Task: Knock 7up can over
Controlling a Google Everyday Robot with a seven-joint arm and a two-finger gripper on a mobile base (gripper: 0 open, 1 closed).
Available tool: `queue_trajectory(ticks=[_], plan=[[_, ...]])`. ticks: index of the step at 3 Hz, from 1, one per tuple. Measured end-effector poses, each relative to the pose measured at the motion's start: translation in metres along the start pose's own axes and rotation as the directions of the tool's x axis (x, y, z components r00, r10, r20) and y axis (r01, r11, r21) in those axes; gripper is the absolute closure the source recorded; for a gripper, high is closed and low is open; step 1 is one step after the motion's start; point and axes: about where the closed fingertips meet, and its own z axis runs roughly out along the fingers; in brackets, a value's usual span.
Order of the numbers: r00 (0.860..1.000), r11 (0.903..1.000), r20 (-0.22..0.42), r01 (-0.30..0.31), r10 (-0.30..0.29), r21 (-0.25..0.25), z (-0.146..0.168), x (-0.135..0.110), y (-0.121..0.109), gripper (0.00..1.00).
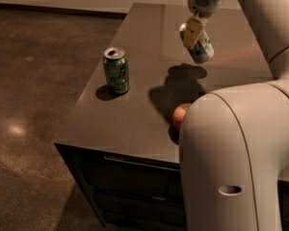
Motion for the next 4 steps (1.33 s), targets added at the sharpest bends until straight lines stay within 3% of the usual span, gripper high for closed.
queue_trajectory(ticks=[1,2,3,4], plan=[[0.995,0.9963,-0.064,0.080,-0.082,-0.031,0.021,0.004,0.006,0.82],[0.974,0.9776,-0.110,0.189,-0.199,-0.092,0.044,0.008,0.017,0.58],[0.935,0.9392,-0.135,0.308,-0.328,-0.152,0.061,0.008,0.032,0.35],[0.934,0.9385,-0.118,0.322,-0.337,-0.123,0.067,0.002,0.025,0.11]])
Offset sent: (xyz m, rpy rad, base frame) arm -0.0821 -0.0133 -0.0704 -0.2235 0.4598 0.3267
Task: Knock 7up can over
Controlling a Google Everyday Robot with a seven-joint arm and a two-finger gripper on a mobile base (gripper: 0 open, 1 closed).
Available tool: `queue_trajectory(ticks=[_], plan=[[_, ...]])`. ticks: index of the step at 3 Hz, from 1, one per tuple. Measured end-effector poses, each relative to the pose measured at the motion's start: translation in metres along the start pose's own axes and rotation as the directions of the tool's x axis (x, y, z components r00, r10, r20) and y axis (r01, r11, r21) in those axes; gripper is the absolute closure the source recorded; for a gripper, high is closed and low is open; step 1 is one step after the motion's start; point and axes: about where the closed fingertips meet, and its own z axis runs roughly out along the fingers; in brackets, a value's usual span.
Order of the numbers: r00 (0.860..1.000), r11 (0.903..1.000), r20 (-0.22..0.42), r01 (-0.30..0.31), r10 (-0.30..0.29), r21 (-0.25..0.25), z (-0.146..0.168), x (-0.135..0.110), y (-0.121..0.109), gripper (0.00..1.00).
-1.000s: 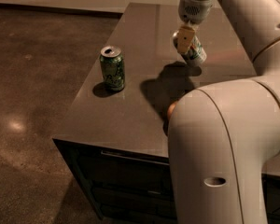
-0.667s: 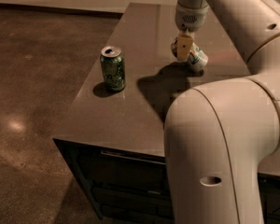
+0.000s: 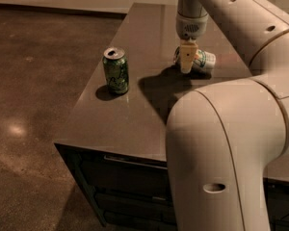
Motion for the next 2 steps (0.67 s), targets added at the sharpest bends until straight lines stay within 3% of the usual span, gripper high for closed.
queue_trajectory(ticks=[1,2], plan=[[1.000,0.9998,0.009,0.003,-0.004,0.019,0.0032,-0.0034,-0.0059,0.00],[1.000,0.9994,0.016,0.003,-0.004,0.035,0.0062,-0.0061,-0.0111,0.00]])
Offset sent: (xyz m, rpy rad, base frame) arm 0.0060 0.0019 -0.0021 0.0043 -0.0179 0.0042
